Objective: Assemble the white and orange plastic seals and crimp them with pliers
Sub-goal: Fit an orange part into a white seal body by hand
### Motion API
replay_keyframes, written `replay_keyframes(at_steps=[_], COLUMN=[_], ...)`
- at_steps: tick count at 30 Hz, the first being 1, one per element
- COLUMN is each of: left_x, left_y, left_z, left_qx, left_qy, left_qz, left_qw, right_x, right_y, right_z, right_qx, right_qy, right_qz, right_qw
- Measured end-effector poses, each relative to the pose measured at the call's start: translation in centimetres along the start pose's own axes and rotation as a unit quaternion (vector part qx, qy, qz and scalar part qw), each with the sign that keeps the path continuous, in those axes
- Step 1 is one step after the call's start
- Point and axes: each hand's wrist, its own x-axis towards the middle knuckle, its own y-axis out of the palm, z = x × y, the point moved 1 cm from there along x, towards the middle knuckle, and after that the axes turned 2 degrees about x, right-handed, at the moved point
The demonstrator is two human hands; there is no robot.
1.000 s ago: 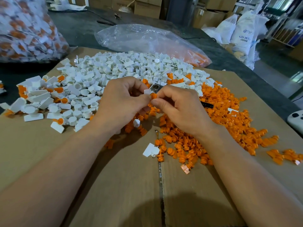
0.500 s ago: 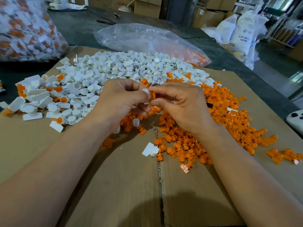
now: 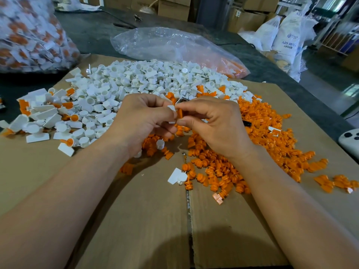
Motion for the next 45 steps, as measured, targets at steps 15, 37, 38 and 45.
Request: replay_keyframes(at_steps=[15, 37, 38, 45], left_x=[-0.11, -0.05, -0.06, -0.04], left_y=[0.03, 0.05, 0.06, -0.10], left_z=[-0.29, -0.43, -0.41, -0.38], left_qx=[0.004, -0.059, -0.058, -0.061], left_qy=[0.011, -0.061, -0.060, -0.053], left_qz=[0.013, 0.029, 0.028, 0.026], left_qw=[1.000, 0.996, 0.996, 0.996], right_x=[-0.08, -0.15, -0.16, -0.25], right_y=[-0.06, -0.08, -0.08, -0.20], right_z=[0.02, -0.24, -0.22, 0.13], right_qx=[0.087, 0.052, 0.053, 0.090], right_qy=[0.046, 0.069, 0.072, 0.073], right_qz=[0.006, 0.039, 0.039, 0.033], right_qw=[0.995, 0.995, 0.995, 0.993])
